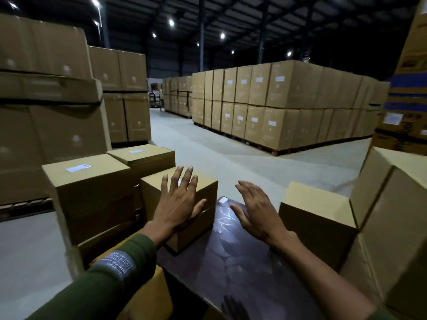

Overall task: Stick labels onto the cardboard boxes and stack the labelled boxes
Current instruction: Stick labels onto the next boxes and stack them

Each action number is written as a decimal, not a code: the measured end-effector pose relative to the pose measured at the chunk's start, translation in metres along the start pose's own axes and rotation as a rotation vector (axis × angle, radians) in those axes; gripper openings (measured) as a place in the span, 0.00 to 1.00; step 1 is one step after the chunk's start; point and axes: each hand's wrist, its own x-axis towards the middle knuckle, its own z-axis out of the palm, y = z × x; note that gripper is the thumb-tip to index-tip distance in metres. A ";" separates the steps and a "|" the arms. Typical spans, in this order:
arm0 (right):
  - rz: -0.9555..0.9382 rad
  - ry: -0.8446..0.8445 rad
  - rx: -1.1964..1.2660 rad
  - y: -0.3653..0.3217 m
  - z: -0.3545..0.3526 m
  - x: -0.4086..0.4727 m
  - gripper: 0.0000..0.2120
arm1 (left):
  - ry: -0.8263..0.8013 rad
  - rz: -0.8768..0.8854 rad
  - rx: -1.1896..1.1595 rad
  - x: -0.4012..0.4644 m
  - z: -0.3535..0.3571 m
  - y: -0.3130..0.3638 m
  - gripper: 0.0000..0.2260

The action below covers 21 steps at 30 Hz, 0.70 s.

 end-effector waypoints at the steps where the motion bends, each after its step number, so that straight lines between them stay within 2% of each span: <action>1: -0.001 -0.017 0.003 -0.002 0.013 0.011 0.29 | -0.026 -0.022 -0.010 0.004 0.012 -0.013 0.31; 9: 0.055 -0.182 0.015 -0.011 0.102 0.068 0.27 | -0.316 -0.148 -0.127 0.025 0.110 -0.074 0.37; 17: 0.071 -0.322 0.046 -0.005 0.150 0.101 0.33 | -0.428 -0.126 -0.177 0.054 0.163 -0.082 0.40; 21: 0.070 -0.430 0.047 0.006 0.172 0.120 0.39 | -0.468 -0.137 -0.204 0.047 0.183 -0.091 0.38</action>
